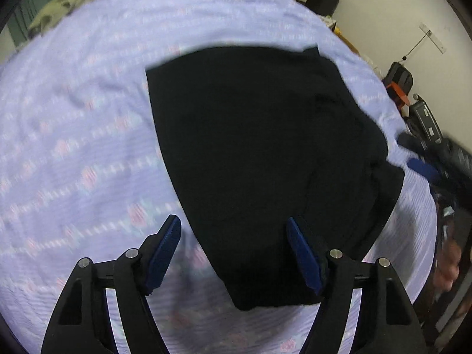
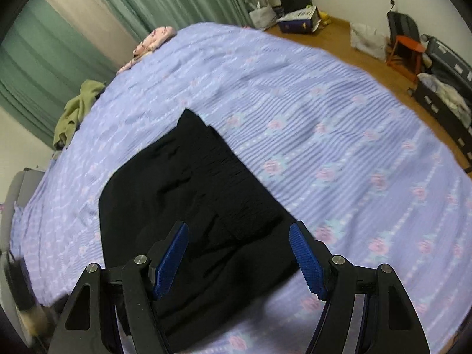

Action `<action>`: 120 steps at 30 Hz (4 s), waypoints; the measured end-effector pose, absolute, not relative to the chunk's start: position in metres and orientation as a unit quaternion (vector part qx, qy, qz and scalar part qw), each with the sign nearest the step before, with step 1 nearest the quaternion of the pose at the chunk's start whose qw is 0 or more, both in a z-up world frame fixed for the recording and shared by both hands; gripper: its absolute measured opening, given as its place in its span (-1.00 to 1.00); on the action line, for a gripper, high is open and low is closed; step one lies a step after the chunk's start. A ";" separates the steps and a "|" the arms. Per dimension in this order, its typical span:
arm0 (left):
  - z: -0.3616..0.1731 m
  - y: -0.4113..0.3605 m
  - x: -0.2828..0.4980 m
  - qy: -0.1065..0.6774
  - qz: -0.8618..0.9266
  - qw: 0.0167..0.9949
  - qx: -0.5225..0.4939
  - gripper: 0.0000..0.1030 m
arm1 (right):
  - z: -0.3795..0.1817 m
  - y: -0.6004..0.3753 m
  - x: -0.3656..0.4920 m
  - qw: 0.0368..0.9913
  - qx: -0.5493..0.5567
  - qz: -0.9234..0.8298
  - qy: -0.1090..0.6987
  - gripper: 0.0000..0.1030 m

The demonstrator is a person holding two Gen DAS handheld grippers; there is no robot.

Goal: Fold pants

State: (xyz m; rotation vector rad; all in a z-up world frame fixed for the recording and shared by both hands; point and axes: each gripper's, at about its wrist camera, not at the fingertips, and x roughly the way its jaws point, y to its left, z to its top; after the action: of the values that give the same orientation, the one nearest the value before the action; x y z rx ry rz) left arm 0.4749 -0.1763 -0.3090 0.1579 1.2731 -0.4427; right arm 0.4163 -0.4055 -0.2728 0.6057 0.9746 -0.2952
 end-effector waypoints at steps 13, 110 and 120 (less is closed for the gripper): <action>-0.345 -0.186 0.453 0.627 -0.221 0.745 0.060 0.41 | -0.304 -0.383 0.453 0.804 0.134 -0.239 0.528 0.22; -0.181 -0.159 0.573 0.485 -0.301 0.820 -0.034 -0.80 | -0.219 -0.311 0.376 0.816 0.401 -0.076 0.410 -0.67; -0.081 -0.083 0.454 0.435 -0.236 0.868 -0.033 -0.81 | -0.119 -0.290 0.313 0.849 0.337 0.018 0.407 -0.69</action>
State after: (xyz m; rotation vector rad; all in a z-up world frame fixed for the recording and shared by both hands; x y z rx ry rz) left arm 0.4545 -0.0830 -0.0813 -0.0686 0.9114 -0.4945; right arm 0.3134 -0.2901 -0.1189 0.7111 0.8574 0.0383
